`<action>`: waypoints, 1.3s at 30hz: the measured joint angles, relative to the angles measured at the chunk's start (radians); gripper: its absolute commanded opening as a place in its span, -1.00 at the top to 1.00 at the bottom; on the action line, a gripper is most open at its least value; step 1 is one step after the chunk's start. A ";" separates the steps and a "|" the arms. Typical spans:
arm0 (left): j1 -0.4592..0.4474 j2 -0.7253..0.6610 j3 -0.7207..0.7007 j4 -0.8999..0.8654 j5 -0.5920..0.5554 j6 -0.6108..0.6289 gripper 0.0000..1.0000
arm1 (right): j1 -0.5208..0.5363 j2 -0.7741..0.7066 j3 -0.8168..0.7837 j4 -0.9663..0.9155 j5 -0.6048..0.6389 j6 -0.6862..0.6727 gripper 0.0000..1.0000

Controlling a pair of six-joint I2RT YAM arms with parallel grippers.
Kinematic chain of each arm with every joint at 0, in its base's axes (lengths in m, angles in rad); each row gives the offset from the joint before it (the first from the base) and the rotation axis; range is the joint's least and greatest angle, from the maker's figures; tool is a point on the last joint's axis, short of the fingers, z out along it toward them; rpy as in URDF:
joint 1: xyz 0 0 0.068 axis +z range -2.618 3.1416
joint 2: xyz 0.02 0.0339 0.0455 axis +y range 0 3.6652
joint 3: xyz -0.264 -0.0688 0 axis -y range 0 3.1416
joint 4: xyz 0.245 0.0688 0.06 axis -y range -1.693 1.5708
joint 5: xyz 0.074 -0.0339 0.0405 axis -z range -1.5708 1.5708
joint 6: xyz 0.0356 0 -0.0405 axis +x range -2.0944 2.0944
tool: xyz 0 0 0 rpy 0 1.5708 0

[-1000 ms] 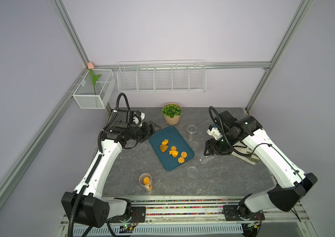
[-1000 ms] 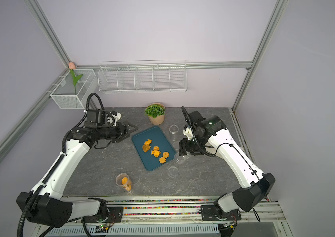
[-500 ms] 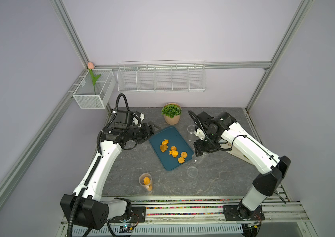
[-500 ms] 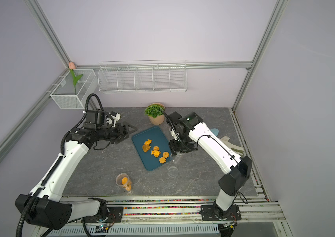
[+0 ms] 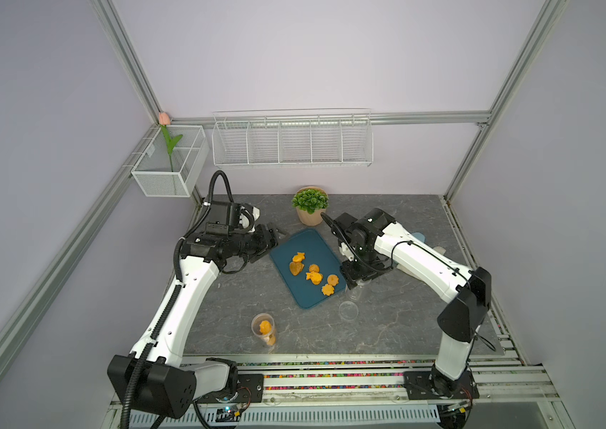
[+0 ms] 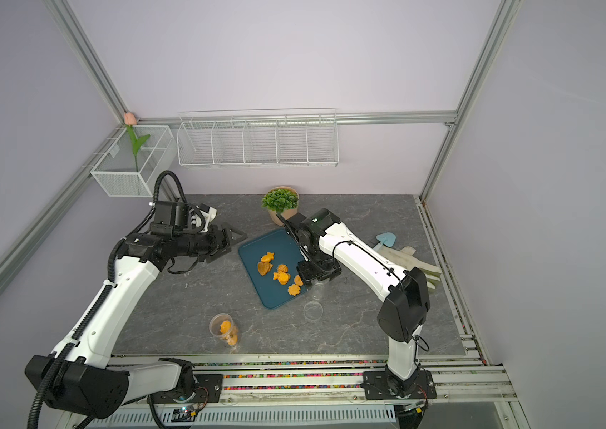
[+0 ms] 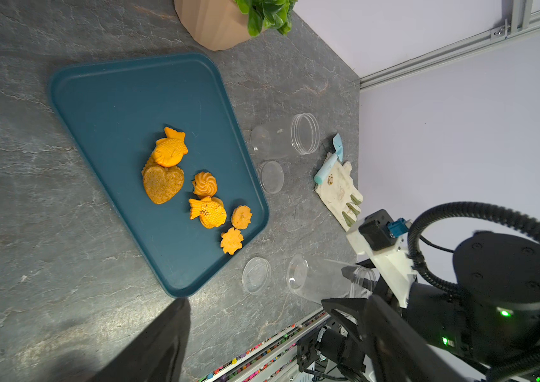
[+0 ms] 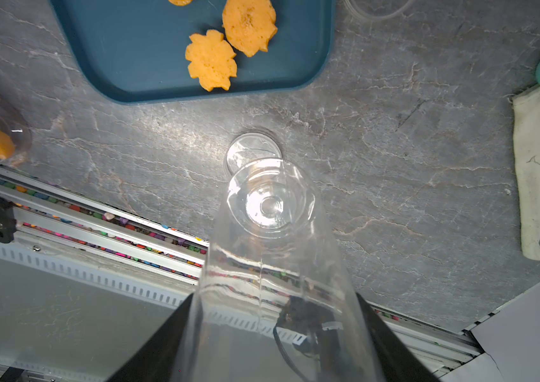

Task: Pour the cookies out of the jar
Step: Place the jar at the center of the board.

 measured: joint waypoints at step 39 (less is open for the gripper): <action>0.000 0.012 -0.009 -0.003 -0.024 -0.001 -0.65 | -0.114 0.090 -0.163 0.186 0.003 -0.087 -0.39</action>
